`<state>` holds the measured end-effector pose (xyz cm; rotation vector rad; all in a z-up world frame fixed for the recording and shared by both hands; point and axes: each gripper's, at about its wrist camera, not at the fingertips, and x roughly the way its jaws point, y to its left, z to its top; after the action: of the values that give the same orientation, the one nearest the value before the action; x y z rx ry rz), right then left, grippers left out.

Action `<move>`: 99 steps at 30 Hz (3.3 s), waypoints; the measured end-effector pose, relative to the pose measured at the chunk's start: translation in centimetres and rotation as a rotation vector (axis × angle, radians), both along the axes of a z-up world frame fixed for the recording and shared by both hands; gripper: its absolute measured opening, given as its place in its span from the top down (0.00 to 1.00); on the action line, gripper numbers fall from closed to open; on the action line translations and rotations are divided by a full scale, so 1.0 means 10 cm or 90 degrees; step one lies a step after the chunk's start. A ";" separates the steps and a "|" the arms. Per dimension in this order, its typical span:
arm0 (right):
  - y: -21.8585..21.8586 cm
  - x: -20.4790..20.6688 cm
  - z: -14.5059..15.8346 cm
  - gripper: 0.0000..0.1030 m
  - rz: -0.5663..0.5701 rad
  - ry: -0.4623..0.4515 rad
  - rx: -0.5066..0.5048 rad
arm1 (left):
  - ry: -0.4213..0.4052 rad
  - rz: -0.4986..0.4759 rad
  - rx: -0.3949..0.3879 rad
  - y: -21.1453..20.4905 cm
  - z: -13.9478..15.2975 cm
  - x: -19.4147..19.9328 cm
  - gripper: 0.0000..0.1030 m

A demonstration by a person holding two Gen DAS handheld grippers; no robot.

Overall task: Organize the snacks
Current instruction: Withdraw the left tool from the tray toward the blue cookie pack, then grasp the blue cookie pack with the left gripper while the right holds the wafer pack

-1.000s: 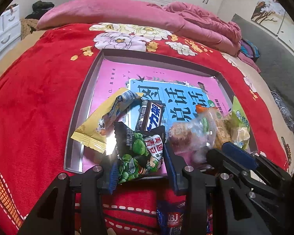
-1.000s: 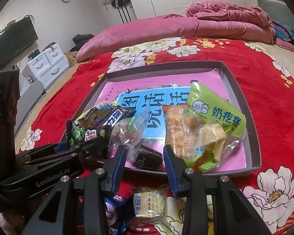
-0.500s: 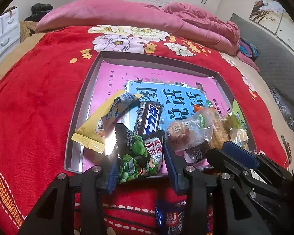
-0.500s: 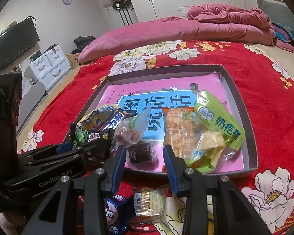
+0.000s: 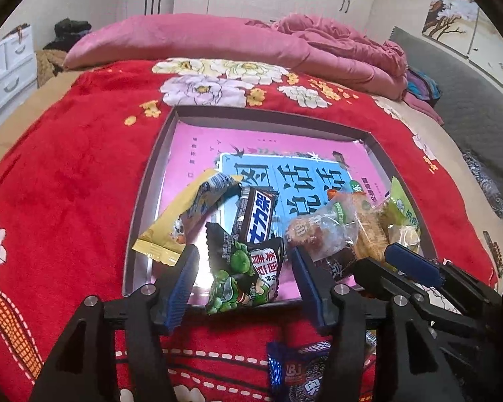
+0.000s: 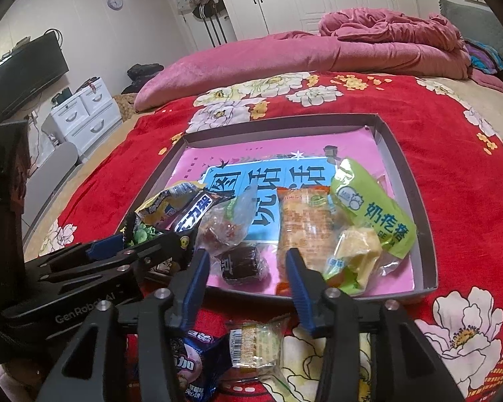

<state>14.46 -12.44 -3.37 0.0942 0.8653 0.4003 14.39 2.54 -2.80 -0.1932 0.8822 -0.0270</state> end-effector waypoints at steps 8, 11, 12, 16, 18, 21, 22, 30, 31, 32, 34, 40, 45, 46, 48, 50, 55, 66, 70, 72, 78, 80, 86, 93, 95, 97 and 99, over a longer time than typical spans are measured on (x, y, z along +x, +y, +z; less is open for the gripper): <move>-0.05 -0.02 0.06 0.52 -0.006 -0.014 0.008 | -0.017 -0.004 0.029 -0.04 0.06 -0.04 0.39; -0.06 -0.04 0.09 0.50 -0.008 -0.024 0.004 | -0.024 0.000 0.032 -0.03 0.09 -0.06 0.34; -0.06 -0.04 0.10 0.50 -0.010 -0.026 0.004 | -0.027 0.001 0.031 -0.02 0.10 -0.06 0.31; -0.12 -0.05 0.13 0.43 -0.020 -0.035 0.012 | -0.037 0.014 0.029 0.02 0.14 -0.10 0.29; -0.14 -0.05 0.15 0.42 -0.022 -0.038 0.017 | -0.034 0.017 0.025 0.03 0.14 -0.10 0.29; -0.16 -0.07 0.19 0.40 -0.022 -0.049 0.022 | -0.031 0.017 0.024 0.04 0.14 -0.12 0.28; -0.16 -0.08 0.20 0.39 -0.022 -0.052 0.024 | -0.030 0.017 0.025 0.04 0.14 -0.12 0.28; -0.21 -0.13 0.21 0.37 -0.023 -0.048 0.023 | -0.002 -0.003 0.001 0.01 0.16 -0.25 0.28; -0.22 -0.15 0.22 0.37 -0.024 -0.046 0.024 | -0.001 -0.007 -0.001 0.00 0.17 -0.27 0.28; -0.24 -0.16 0.22 0.37 -0.024 -0.044 0.024 | 0.003 -0.012 0.001 -0.01 0.18 -0.30 0.28; -0.27 -0.19 0.22 0.37 -0.025 -0.041 0.024 | 0.009 -0.024 0.000 -0.03 0.18 -0.35 0.28; -0.36 -0.27 0.21 0.37 -0.031 -0.023 0.023 | 0.046 -0.053 -0.010 -0.07 0.15 -0.46 0.28; -0.42 -0.30 0.19 0.37 -0.036 -0.002 0.030 | 0.073 -0.082 -0.027 -0.15 0.11 -0.51 0.28; -0.42 -0.30 0.18 0.37 -0.037 0.000 0.031 | 0.083 -0.089 -0.031 -0.18 0.10 -0.51 0.28; -0.44 -0.31 0.17 0.37 -0.035 0.009 0.036 | 0.104 -0.108 -0.042 -0.24 0.05 -0.52 0.28; -0.45 -0.32 0.15 0.37 -0.032 0.021 0.043 | 0.128 -0.122 -0.052 -0.29 0.00 -0.54 0.28; -0.47 -0.34 0.11 0.36 -0.030 0.038 0.047 | 0.156 -0.127 -0.026 -0.39 -0.08 -0.55 0.28; -0.40 -0.37 0.05 0.35 -0.009 0.066 0.039 | 0.191 -0.127 0.030 -0.59 -0.26 -0.50 0.28; -0.37 -0.36 0.01 0.35 -0.005 0.078 0.035 | 0.197 -0.112 0.009 -0.51 -0.30 -0.49 0.28; -0.36 -0.35 -0.02 0.35 -0.004 0.085 0.034 | 0.200 -0.108 -0.001 -0.47 -0.31 -0.47 0.28; -0.32 -0.28 -0.15 0.35 0.005 0.118 0.030 | 0.205 -0.090 -0.016 -0.31 -0.30 -0.47 0.35; -0.29 -0.26 -0.20 0.35 0.009 0.129 0.023 | 0.207 -0.083 -0.025 -0.25 -0.30 -0.47 0.37; -0.22 -0.19 -0.34 0.35 0.014 0.157 0.016 | 0.206 -0.075 -0.022 -0.13 -0.29 -0.49 0.39; -0.04 -0.17 -0.40 0.44 0.033 0.146 -0.047 | 0.205 -0.074 -0.014 -0.09 -0.29 -0.49 0.39; 0.03 -0.18 -0.38 0.53 0.047 0.130 -0.070 | 0.205 -0.075 -0.014 -0.10 -0.30 -0.48 0.39; 0.07 -0.19 -0.37 0.62 0.059 0.122 -0.076 | 0.205 -0.076 -0.006 -0.13 -0.31 -0.46 0.39; 0.10 -0.21 -0.36 0.63 0.066 0.116 -0.086 | 0.205 -0.076 -0.004 -0.12 -0.31 -0.47 0.39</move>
<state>12.33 -11.47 -6.98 -0.0394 1.0775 0.4341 9.64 1.30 -5.93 -0.1523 1.2145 -0.1128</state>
